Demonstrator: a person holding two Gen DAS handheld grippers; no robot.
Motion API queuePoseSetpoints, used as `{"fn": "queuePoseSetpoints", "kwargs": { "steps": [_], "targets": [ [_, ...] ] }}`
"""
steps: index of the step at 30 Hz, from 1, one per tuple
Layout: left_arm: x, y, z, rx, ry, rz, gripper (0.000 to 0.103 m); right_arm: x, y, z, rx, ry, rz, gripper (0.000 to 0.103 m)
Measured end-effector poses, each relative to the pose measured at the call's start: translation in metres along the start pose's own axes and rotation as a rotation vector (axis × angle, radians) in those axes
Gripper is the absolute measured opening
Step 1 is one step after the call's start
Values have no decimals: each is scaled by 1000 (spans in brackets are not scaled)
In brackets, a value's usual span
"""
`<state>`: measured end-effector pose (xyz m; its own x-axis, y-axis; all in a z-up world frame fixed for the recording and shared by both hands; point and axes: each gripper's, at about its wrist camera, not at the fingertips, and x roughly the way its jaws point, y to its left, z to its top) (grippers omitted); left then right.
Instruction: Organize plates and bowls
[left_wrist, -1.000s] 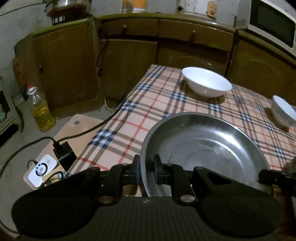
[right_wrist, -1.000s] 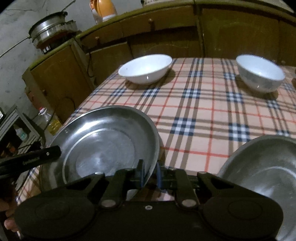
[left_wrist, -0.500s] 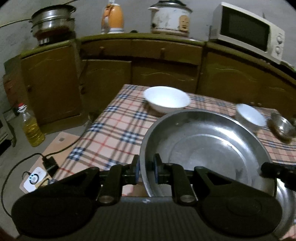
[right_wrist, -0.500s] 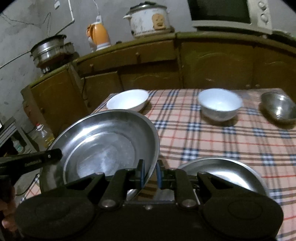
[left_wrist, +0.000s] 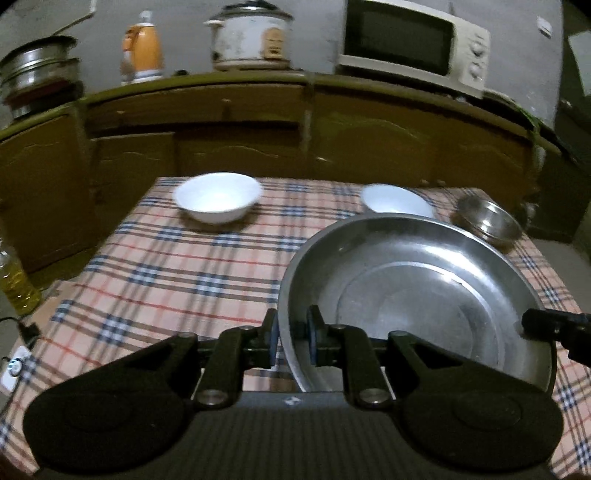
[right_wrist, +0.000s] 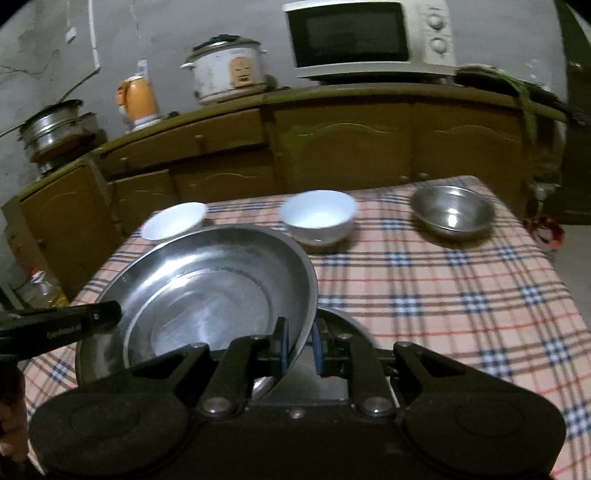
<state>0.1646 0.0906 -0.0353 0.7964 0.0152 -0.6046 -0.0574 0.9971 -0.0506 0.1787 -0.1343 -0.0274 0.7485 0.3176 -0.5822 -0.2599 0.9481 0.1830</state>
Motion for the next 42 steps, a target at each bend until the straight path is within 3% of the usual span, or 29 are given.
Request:
{"fn": "queuePoseSetpoints", "kwargs": {
  "steps": [10,17,27,32,36,38,41,42],
  "targets": [
    [26,-42,-21,77,61,-46,17,11,-49,-28,57,61,-81,19],
    [41,-39,-32,89,108,-13,17,34,-47,-45,42,116,-81,19],
    [53,-37,-39,83,138,0,19,49,-36,-48,-28,126,-112,20],
    [58,-34,-42,68,140,-6,20,52,-26,-51,-99,122,-129,30],
    [59,-34,-43,65,132,-6,21,52,-27,-49,-113,114,-142,33],
    [59,-30,-43,48,124,-8,23,49,-29,-47,-114,100,-158,43],
    [56,-24,-41,21,111,-9,40,44,-36,-44,-86,81,-160,50],
    [54,-23,-40,15,105,-10,41,43,-39,-42,-66,80,-151,50]
  ]
}}
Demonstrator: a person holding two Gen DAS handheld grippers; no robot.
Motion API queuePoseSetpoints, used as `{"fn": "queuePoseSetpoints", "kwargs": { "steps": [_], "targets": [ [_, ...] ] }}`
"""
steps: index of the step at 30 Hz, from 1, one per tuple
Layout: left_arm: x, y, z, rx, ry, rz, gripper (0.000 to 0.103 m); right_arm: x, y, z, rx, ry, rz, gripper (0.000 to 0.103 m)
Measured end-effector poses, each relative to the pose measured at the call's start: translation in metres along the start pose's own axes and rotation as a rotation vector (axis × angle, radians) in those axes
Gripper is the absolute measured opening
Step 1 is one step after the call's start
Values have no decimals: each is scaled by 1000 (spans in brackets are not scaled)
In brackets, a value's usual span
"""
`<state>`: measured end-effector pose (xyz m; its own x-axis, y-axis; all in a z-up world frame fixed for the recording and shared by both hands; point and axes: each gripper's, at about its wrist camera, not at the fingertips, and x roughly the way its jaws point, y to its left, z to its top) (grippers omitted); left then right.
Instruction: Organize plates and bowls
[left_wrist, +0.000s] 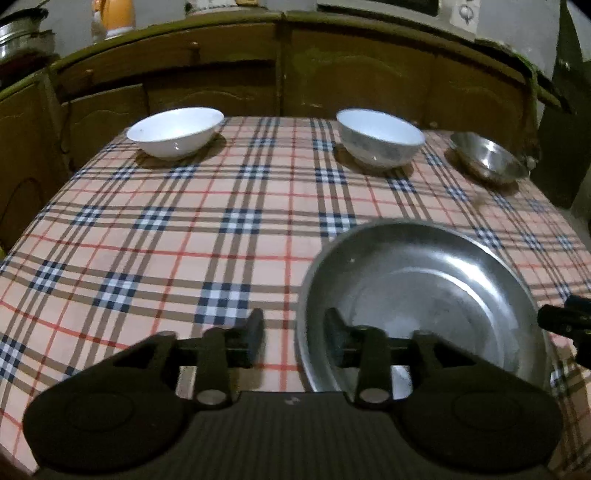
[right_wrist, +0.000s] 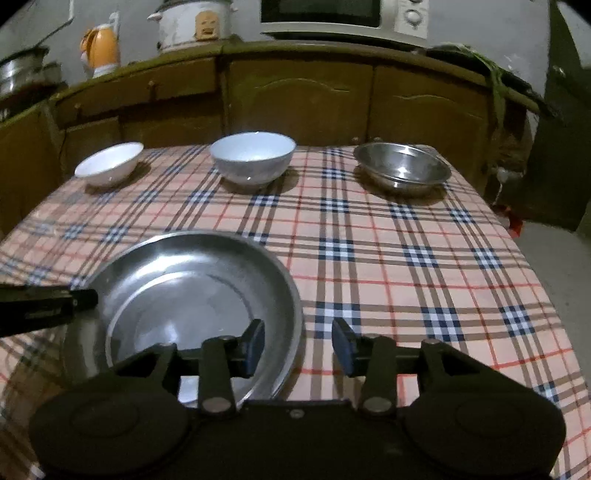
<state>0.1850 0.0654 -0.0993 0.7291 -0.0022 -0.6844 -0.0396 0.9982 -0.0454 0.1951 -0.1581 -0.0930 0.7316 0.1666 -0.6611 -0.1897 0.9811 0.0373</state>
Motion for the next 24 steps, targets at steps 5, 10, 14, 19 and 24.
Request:
{"fn": "queuePoseSetpoints", "kwargs": {
  "steps": [5,10,14,19,24],
  "targets": [
    [-2,3,2,-5,-1,-6,55,0,-11,-1,68,12,40,51],
    [4,3,0,-3,40,-12,60,10,-18,-7,140,53,82,51],
    [12,-1,-2,15,75,-25,60,19,-23,-10,196,82,120,51],
    [20,-7,-3,44,99,-49,58,33,-27,-13,252,105,162,51],
    [23,-16,1,83,98,-68,43,42,-21,-9,262,113,194,30]
  ]
}}
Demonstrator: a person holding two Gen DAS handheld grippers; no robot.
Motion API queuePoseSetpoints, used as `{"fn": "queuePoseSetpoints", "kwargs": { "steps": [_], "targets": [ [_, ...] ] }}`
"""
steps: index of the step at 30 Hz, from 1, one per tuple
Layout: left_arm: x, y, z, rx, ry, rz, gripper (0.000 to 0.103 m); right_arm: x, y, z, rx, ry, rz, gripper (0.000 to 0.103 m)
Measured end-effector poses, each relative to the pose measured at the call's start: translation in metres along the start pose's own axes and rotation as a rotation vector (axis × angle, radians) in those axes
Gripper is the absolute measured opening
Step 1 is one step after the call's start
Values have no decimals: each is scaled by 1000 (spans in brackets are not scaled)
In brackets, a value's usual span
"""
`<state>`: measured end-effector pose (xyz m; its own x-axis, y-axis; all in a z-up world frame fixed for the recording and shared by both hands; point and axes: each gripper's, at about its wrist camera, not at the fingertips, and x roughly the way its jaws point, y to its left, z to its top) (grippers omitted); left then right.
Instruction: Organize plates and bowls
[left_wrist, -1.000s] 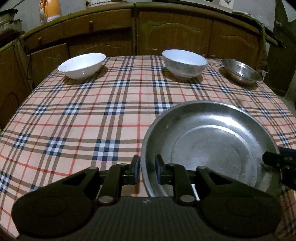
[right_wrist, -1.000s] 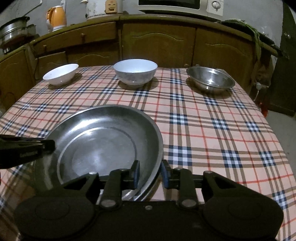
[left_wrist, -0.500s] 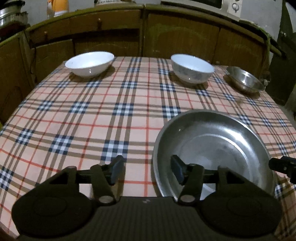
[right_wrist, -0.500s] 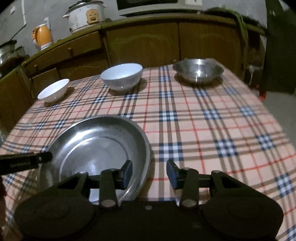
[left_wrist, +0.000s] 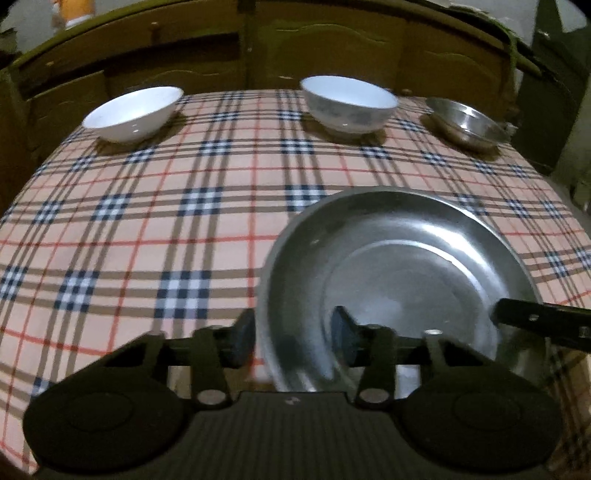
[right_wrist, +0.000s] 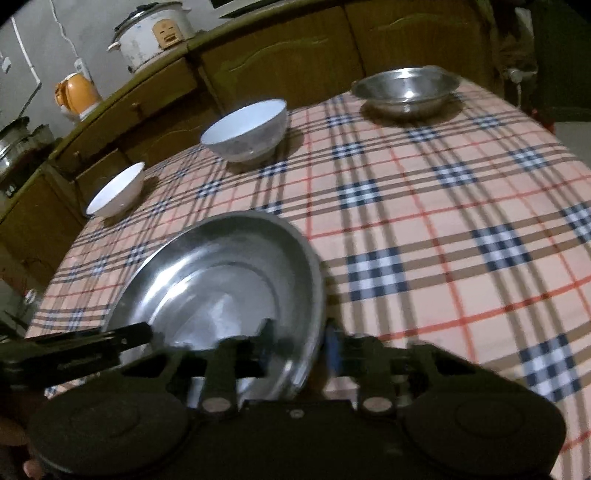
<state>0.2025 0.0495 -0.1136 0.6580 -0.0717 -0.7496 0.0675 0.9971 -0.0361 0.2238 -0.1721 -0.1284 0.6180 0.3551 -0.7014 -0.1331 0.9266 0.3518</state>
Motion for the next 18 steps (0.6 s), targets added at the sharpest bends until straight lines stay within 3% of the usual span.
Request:
{"fn": "queuePoseSetpoints", "kwargs": {
  "steps": [8,18],
  "targets": [
    [-5,2,0,-6,-13,15,37,-8,7,3,-19,-24,-19,25],
    [-37,9,13,-6,-106,48,35,-32,28,16,-54,-89,13,25]
  ]
}}
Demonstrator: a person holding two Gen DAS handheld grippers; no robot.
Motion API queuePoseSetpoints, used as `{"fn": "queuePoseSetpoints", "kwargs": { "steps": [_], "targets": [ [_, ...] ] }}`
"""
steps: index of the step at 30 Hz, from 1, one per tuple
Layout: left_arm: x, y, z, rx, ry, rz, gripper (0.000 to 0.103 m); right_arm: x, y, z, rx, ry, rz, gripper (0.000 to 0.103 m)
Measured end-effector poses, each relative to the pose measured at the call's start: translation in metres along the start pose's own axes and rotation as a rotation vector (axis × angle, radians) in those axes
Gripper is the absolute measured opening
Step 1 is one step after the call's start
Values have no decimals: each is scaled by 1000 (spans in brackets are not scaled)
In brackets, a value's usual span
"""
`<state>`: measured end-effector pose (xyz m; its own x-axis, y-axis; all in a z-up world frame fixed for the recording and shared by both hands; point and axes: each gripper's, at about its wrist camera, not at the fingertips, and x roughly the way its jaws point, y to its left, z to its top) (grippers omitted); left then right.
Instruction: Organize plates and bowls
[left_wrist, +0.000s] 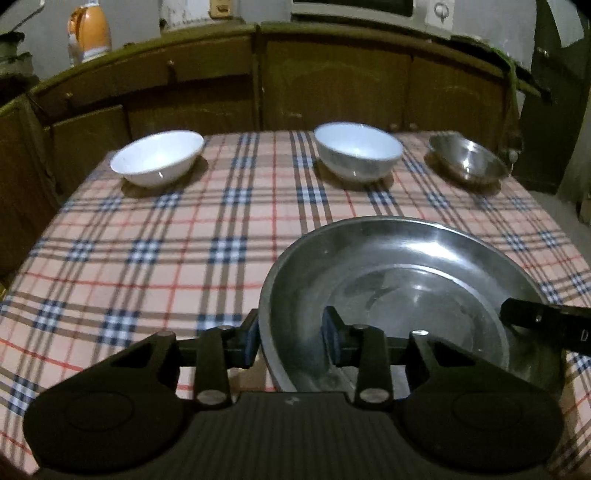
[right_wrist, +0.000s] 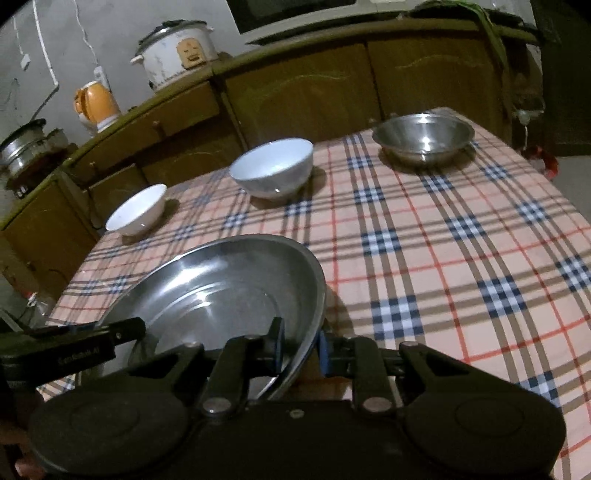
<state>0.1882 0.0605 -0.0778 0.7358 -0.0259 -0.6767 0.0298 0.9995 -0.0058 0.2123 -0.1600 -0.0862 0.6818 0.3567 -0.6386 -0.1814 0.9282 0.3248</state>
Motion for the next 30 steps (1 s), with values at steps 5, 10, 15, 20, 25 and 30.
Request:
{"fn": "queuePoseSetpoints", "kwargs": {
  "steps": [5,10,15,20,25,30],
  "targets": [
    [-15,9,6,-2,-27,16,35,-9,16,6,-22,-18,23,25],
    [-27,25,9,-23,-50,40,35,-13,38,12,-49,-27,50,25],
    [-38,44,11,-44,-69,74,35,-12,63,14,-77,-31,77,25],
    [-45,67,12,-67,-77,107,35,-7,91,14,-106,-28,99,25],
    [-49,91,9,-89,-79,133,35,1,118,10,-127,-21,116,25],
    [-48,115,6,-113,-74,164,35,13,146,2,-144,-13,126,25]
  ]
}}
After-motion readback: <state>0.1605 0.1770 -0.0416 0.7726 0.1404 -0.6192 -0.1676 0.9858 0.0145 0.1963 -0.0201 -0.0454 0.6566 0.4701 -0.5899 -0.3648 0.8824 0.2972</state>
